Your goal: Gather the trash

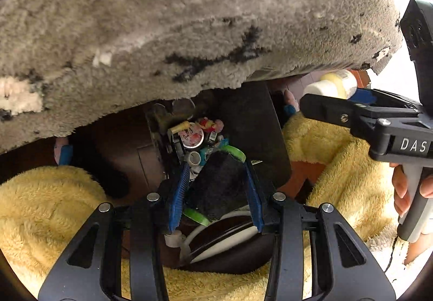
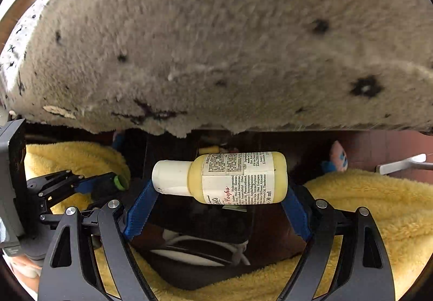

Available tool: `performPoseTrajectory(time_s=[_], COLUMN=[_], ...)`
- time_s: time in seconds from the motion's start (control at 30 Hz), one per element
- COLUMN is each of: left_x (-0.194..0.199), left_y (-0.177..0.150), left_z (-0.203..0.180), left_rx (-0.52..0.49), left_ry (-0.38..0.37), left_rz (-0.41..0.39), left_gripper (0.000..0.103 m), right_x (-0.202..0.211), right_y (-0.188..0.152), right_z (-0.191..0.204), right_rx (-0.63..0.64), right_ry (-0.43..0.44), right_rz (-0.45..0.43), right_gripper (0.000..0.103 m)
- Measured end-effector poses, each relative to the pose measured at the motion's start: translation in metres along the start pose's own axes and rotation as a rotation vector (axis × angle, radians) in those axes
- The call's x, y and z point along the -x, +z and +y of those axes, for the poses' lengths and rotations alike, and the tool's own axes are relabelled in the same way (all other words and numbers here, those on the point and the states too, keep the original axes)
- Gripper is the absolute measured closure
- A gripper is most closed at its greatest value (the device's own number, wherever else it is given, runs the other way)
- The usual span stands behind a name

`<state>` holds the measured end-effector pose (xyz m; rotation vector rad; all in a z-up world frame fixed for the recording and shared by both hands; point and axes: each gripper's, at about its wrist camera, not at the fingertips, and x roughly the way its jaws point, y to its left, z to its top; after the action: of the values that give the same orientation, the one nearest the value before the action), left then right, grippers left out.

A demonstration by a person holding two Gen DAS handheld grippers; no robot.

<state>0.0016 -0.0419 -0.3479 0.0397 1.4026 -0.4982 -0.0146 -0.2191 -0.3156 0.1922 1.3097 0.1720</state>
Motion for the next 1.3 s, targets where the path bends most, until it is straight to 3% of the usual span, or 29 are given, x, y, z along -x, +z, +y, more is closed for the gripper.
performPoseTrajectory(time_s=[0.13, 0.3, 0.47, 0.67, 0.87, 1.03, 1.17, 1.2, 1.3], left_x=[-0.006, -0.004, 0.009, 0.037, 0.093, 0.151, 0.201, 0.213, 0.246], left_y=[-0.001, 0.003, 0.005, 0.005, 0.015, 0.026, 0.035, 0.037, 0.04], left_z=[0.001, 0.0, 0.0, -0.004, -0.002, -0.007, -0.014, -0.017, -0.027], left_rx=[0.005, 0.006, 0.009, -0.004, 0.001, 0.003, -0.004, -0.008, -0.04], left_ry=[-0.005, 0.016, 0.03, 0.059, 0.115, 0.176, 0.216, 0.219, 0.251], left_rz=[0.017, 0.015, -0.013, -0.087, -0.243, -0.411, -0.556, -0.596, -0.712], left_gripper=[0.064, 0.041, 0.027, 0.011, 0.008, 0.008, 0.008, 0.008, 0.008], right_x=[-0.007, -0.014, -0.005, 0.02, 0.062, 0.104, 0.143, 0.153, 0.186], right_y=[0.0, 0.023, 0.032, 0.038, 0.041, 0.046, 0.054, 0.055, 0.059], right_z=[0.003, -0.002, -0.005, -0.006, -0.008, -0.006, 0.001, 0.005, 0.01], right_rx=[-0.003, 0.003, -0.013, -0.013, -0.012, -0.017, 0.018, 0.041, 0.052], right_ry=[0.026, 0.045, 0.072, 0.037, -0.051, -0.06, -0.131, -0.183, -0.21], right_rz=[0.032, 0.054, 0.038, -0.029, -0.148, -0.255, -0.386, -0.438, -0.549], right_gripper=[0.018, 0.018, 0.011, 0.004, 0.004, 0.004, 0.004, 0.004, 0.004])
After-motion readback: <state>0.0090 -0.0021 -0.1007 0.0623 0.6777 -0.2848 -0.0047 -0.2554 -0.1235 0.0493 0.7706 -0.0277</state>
